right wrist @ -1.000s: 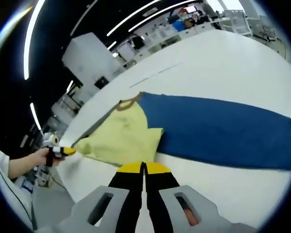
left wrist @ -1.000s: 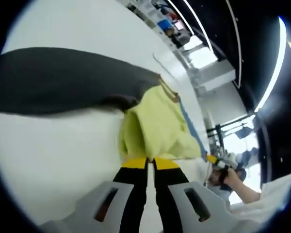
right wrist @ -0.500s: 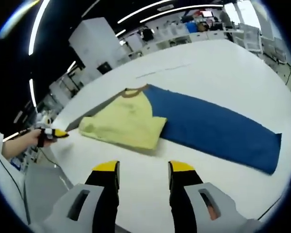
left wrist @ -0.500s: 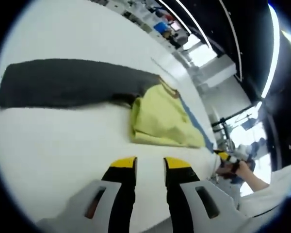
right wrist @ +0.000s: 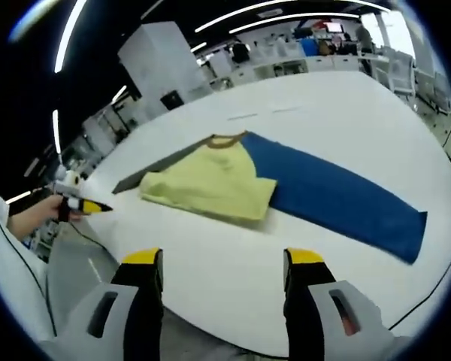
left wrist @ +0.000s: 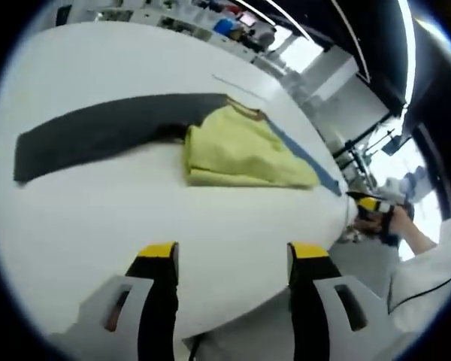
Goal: Fold the garment on the visible template until the final outline fits inside the template.
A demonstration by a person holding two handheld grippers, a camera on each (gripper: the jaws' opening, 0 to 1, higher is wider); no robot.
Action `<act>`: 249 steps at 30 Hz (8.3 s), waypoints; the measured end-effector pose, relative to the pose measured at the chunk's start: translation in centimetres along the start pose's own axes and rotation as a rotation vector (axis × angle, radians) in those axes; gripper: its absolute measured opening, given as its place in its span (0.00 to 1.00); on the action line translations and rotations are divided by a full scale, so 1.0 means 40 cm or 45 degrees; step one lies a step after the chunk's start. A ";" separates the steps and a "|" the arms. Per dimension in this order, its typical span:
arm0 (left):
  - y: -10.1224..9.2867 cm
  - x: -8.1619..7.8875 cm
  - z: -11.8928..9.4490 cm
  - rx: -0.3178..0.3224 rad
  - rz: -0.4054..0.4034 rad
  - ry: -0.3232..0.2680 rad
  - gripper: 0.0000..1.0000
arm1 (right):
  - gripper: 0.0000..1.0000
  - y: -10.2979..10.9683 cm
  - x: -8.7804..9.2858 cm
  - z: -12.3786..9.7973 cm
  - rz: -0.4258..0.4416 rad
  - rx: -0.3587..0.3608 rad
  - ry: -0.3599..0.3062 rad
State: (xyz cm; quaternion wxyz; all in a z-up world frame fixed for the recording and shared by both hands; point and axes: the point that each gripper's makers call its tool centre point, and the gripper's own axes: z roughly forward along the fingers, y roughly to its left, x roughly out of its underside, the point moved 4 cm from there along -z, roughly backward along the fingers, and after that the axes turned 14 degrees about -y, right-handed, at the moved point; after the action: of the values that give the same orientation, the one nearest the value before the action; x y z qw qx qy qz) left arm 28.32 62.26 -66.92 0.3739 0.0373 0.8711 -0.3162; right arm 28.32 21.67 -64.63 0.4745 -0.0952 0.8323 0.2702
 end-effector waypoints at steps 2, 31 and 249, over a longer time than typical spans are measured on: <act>-0.016 0.000 -0.014 0.013 0.016 -0.005 0.61 | 0.73 0.018 -0.010 -0.011 -0.013 -0.012 -0.013; -0.109 -0.026 -0.196 0.055 0.221 -0.025 0.99 | 1.00 0.129 -0.013 -0.146 -0.073 -0.111 -0.065; -0.125 -0.423 -0.055 0.104 -0.013 -0.714 0.00 | 0.03 0.032 -0.348 0.031 -0.089 -0.104 -0.626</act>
State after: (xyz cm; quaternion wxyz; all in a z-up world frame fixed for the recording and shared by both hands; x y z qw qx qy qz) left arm 37.55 62.45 -51.73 0.5968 -0.0410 0.7204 -0.3509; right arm 36.12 22.05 -52.95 0.6673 -0.0745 0.6766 0.3022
